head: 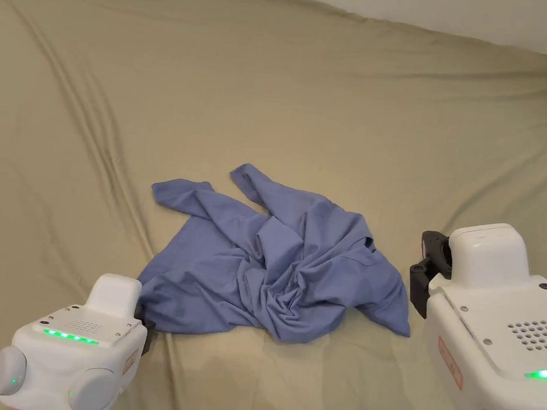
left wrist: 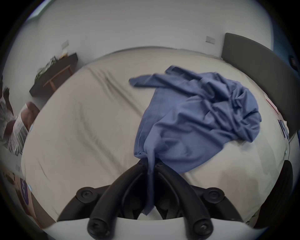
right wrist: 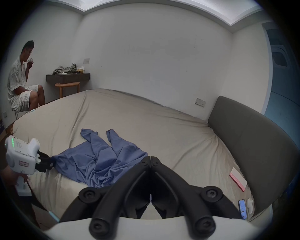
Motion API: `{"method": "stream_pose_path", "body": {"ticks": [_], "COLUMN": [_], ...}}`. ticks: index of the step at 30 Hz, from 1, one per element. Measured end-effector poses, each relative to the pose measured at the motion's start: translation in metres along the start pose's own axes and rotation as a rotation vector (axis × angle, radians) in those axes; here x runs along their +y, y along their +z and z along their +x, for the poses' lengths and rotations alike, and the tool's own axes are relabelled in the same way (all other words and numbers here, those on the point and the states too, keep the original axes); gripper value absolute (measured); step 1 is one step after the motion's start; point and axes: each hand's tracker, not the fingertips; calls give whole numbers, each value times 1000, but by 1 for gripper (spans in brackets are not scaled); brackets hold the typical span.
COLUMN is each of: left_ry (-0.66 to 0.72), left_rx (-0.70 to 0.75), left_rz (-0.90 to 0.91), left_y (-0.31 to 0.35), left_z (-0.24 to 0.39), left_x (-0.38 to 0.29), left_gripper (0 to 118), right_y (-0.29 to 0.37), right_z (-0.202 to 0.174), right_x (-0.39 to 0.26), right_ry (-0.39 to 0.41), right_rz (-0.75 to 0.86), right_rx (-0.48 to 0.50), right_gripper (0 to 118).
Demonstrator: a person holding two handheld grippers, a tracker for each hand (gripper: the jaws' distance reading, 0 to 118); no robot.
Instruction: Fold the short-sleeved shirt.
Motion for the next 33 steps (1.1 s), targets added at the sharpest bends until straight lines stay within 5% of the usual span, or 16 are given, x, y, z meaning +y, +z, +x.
{"method": "stream_pose_path", "body": {"ticks": [5, 6, 7, 9, 10, 18, 19, 23, 26, 33], "left_ry": [37, 43, 47, 48, 45, 36, 42, 69, 92, 170], "left_rx": [-13, -24, -26, -28, -29, -25, -23, -16, -19, -29], "left_rz": [126, 141, 155, 169, 161, 111, 101, 84, 89, 293], "left_y": [40, 47, 53, 62, 63, 49, 46, 34, 37, 85], "left_z": [-4, -6, -8, -10, -11, -9, -10, -20, -20, -34], "left_x": [22, 25, 26, 29, 29, 14, 12, 4, 10, 53], "left_gripper": [3, 3, 3, 3, 3, 3, 3, 3, 3, 3], "right_y": [-58, -76, -95, -132, -151, -214, -209, -205, -202, -133], "right_z": [18, 21, 23, 27, 28, 12, 9, 12, 6, 52], "right_x": [-15, -23, -32, -50, -61, -103, -101, -106, -104, -49], "right_ry": [-18, -9, 6, 8, 1, -59, -85, -100, 35, -128], "right_rz": [-159, -209, -278, -366, -419, -589, -564, -511, -495, -332], "right_rx": [96, 104, 105, 114, 111, 144, 171, 285, 247, 203], "right_gripper": [0, 8, 23, 96, 115, 102, 94, 12, 12, 12]}}
